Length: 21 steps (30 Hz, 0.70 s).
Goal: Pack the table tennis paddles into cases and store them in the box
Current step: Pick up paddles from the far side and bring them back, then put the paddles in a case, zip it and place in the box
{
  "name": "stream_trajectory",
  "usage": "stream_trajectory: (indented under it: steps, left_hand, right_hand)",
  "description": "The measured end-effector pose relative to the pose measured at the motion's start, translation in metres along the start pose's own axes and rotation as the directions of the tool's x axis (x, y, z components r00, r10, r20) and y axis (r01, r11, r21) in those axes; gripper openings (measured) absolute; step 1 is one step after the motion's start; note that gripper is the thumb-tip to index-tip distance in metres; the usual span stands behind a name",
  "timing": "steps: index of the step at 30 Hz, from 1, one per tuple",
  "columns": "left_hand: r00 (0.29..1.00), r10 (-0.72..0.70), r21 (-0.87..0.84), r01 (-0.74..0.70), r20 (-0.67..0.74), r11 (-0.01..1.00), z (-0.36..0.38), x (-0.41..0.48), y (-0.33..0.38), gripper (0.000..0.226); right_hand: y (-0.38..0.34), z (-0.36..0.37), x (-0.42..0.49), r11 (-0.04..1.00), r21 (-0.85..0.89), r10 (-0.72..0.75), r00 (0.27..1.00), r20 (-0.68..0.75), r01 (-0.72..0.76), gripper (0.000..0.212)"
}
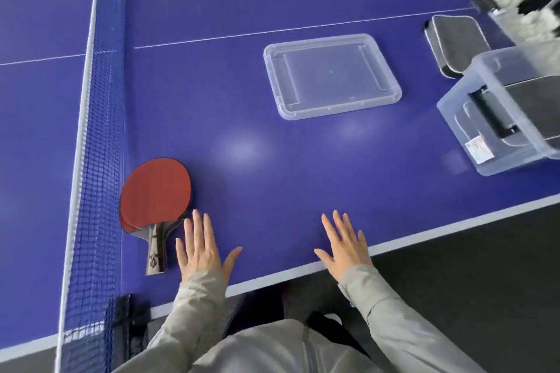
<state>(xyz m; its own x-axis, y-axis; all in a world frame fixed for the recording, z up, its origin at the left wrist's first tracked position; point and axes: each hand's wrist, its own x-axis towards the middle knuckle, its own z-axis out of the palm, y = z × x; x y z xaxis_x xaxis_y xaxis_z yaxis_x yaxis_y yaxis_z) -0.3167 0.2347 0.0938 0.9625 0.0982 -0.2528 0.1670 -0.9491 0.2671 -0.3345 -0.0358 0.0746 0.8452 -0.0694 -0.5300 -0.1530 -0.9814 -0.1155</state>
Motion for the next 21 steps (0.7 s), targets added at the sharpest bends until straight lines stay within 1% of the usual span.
stream_trajectory:
  steps: [3, 6, 10, 14, 17, 21]
  left_hand:
    - [0.993, 0.083, 0.162, -0.095, 0.081, 0.982, 0.016, -0.012, 0.049, 0.097]
    - [0.977, 0.168, 0.235, -0.194, 0.130, 0.952, 0.034, -0.031, 0.107, 0.093]
    - [0.935, 0.308, 0.254, -0.345, 0.175, 0.904, 0.059, -0.059, 0.190, 0.090]
    - [0.888, 0.426, 0.230, -0.457, 0.175, 0.859, 0.072, -0.083, 0.258, 0.088]
    - [0.866, 0.468, 0.230, -0.498, 0.177, 0.836, 0.076, -0.088, 0.299, 0.088]
    - [0.847, 0.496, 0.206, -0.529, 0.192, 0.823, 0.087, -0.079, 0.343, 0.087]
  right_hand:
    - [0.048, 0.006, -0.030, 0.997, 0.060, 0.057, 0.997, -0.055, -0.054, 0.075]
    - [0.100, 0.013, -0.064, 0.983, 0.137, 0.135, 0.986, -0.098, -0.121, 0.075]
    - [0.174, 0.021, -0.114, 0.951, 0.197, 0.270, 0.950, -0.157, -0.238, 0.074]
    - [0.237, 0.026, -0.155, 0.881, 0.313, 0.410, 0.902, -0.136, -0.353, 0.073]
    - [0.270, 0.025, -0.169, 0.851, 0.350, 0.456, 0.882, -0.121, -0.392, 0.072]
    - [0.302, 0.014, -0.162, 0.829, 0.391, 0.484, 0.864, -0.141, -0.400, 0.070]
